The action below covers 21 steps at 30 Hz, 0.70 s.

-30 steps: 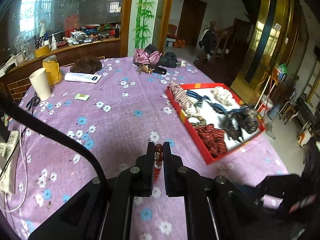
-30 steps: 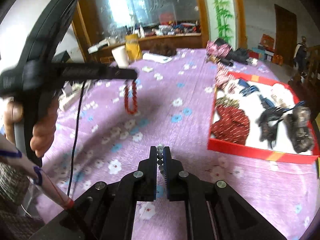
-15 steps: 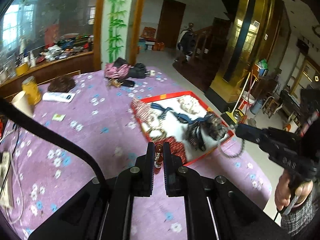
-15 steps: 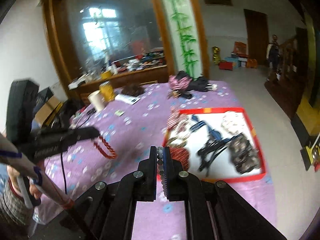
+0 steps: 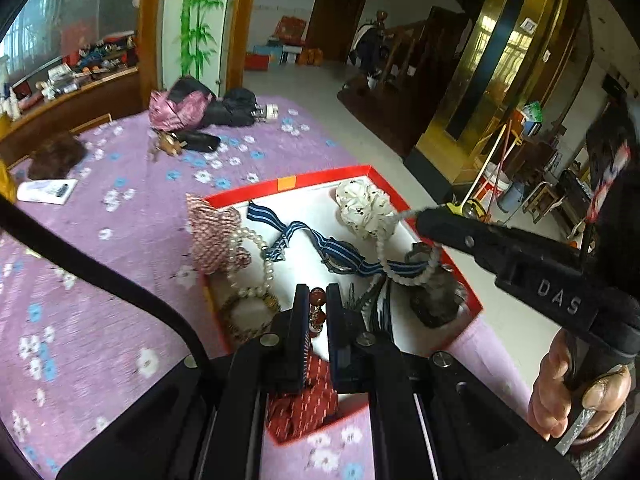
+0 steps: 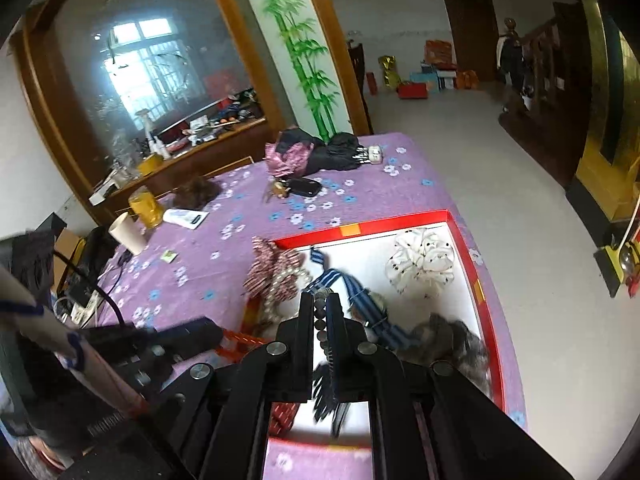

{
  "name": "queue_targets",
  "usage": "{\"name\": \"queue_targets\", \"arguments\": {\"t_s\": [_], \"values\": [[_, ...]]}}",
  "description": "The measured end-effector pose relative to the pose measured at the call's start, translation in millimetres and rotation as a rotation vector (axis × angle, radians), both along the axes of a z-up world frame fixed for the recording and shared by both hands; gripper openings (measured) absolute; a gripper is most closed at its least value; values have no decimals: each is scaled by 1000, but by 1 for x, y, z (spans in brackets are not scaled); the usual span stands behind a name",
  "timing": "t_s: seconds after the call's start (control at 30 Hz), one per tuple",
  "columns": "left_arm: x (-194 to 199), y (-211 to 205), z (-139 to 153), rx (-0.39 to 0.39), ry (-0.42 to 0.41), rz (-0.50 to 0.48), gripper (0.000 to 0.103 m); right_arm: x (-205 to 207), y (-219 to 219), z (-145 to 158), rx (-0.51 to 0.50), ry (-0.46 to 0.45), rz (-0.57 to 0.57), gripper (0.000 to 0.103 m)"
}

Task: Organize jewelry
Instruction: 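Carry both bead bracelets into the red tray and open both tools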

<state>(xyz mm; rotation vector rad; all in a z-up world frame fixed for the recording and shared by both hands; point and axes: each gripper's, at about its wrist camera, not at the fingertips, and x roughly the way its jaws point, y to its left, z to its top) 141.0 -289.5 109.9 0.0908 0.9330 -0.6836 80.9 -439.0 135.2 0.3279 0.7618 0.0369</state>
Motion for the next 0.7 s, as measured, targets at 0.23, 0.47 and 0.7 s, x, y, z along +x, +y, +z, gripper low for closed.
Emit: {"name": "queue_targets", "arguments": {"t_s": [0.23,0.47,0.7], "values": [[34,-21,-40,22,68,19,7,53,-18,-27,12,57,-16,6],[43,-26,-59,41,77,29,9,81,-29,-58,-14,129,-52,7],[36,-19,-50,19,55,25,33,78,-40,-61,-4,135,-87,37]]}}
